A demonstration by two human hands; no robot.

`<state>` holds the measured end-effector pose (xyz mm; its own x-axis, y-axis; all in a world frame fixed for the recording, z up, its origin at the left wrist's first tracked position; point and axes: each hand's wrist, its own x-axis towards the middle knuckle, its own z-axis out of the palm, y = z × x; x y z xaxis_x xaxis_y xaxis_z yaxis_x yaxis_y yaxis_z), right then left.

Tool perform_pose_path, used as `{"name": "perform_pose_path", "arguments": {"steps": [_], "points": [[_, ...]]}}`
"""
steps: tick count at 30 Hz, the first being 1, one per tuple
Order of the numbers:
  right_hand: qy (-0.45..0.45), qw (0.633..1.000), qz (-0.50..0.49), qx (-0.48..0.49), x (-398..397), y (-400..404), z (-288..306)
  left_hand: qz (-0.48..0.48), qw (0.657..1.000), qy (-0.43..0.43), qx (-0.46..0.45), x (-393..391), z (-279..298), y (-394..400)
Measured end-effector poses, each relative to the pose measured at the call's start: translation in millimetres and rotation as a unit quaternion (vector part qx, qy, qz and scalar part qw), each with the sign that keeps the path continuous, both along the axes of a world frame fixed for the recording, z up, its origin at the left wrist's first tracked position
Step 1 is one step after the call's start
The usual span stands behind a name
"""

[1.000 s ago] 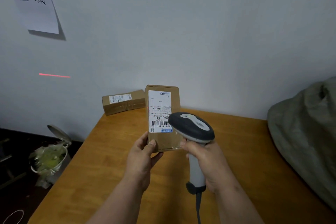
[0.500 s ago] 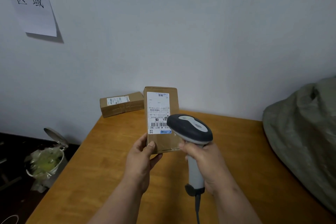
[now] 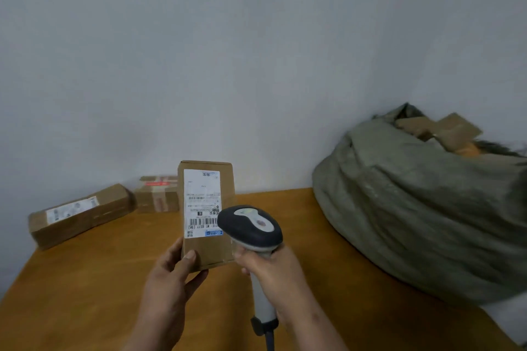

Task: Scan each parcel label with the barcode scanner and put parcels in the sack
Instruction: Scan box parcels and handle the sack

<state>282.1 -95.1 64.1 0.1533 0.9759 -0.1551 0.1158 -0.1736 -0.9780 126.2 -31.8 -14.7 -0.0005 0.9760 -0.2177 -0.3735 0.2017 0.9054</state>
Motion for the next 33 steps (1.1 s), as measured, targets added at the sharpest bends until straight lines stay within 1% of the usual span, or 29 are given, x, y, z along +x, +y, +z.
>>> {"name": "perform_pose_path", "arguments": {"steps": [5, 10, 13, 15, 18, 20, 22, 23, 26, 27, 28, 30, 31, 33], "points": [[-0.015, 0.995, -0.102, 0.018, 69, -29, 17, -0.076, 0.996, 0.032, 0.039, 75, 31, -5], [-0.007, 0.977, -0.205, 0.058, 141, -56, 49, -0.090, 0.989, 0.051, 0.105, 162, 84, -14], [-0.007, 0.969, -0.234, 0.079, 189, -70, 70, -0.086, 0.982, 0.054, 0.161, 218, 119, -20], [-0.007, 0.968, -0.237, 0.086, 224, -78, 85, -0.084, 0.974, 0.065, 0.200, 257, 144, -21], [-0.011, 0.965, -0.235, 0.114, 272, -89, 102, -0.073, 0.953, 0.109, 0.274, 311, 182, -21], [-0.009, 0.960, -0.243, 0.142, 300, -96, 112, -0.065, 0.926, 0.159, 0.336, 345, 207, -18], [-0.012, 0.951, -0.253, 0.178, 325, -104, 124, -0.059, 0.891, 0.205, 0.400, 376, 232, -17], [-0.007, 0.946, -0.257, 0.196, 338, -109, 131, -0.057, 0.868, 0.235, 0.434, 392, 243, -18], [0.033, 0.929, -0.283, 0.235, 371, -122, 146, -0.045, 0.776, 0.355, 0.519, 442, 264, -21], [0.044, 0.926, -0.288, 0.241, 380, -125, 148, -0.050, 0.754, 0.385, 0.530, 458, 266, -24], [0.052, 0.924, -0.290, 0.245, 388, -129, 148, -0.071, 0.738, 0.407, 0.533, 473, 265, -23], [0.063, 0.922, -0.293, 0.245, 402, -134, 147, -0.135, 0.696, 0.476, 0.520, 501, 254, -15], [0.064, 0.922, -0.296, 0.243, 407, -134, 144, -0.170, 0.667, 0.522, 0.504, 511, 247, -10], [0.060, 0.923, -0.299, 0.236, 415, -135, 139, -0.234, 0.590, 0.611, 0.474, 524, 232, 0]]}}
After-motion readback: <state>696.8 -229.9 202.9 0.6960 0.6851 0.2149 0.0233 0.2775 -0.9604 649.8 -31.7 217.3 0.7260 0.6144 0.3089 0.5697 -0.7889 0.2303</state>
